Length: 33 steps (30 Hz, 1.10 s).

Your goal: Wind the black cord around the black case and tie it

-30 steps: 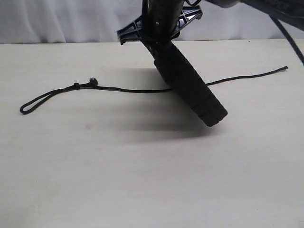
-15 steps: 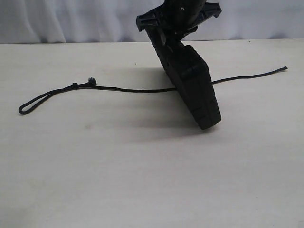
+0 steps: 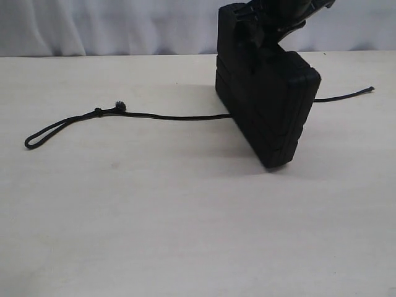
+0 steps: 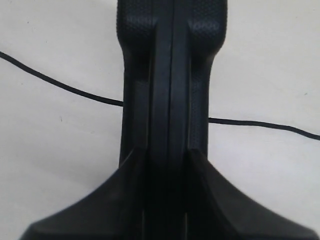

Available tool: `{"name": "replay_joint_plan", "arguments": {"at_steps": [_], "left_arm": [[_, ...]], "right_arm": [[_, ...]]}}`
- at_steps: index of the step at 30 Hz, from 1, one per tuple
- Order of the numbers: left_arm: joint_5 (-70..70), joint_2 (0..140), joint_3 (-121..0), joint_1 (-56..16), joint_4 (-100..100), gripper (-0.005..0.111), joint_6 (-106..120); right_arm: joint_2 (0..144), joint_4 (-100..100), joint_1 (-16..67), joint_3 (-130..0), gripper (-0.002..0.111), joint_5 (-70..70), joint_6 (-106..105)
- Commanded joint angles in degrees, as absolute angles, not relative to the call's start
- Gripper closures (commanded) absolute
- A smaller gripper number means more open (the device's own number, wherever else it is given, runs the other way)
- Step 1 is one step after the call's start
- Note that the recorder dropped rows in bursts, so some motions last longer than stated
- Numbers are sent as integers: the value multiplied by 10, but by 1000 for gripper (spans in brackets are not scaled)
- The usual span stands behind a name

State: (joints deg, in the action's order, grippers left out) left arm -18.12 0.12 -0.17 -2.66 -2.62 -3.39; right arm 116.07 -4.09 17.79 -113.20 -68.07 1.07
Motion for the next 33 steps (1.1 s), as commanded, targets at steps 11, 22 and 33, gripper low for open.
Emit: {"name": "replay_joint_plan", "arguments": {"at_steps": [11,22,33], "left_arm": [[-178,0,0,-26,-24,107,-37],[-178,0,0,-26,-24,107,-37],[-178,0,0,-26,-24,107,-37]], "right_arm": [[1180,-81,173,-1092,104,-700,-11],[1180,-81,173,-1092,104,-700,-13],[1178,120,152,-1092,104,-683,4]]}}
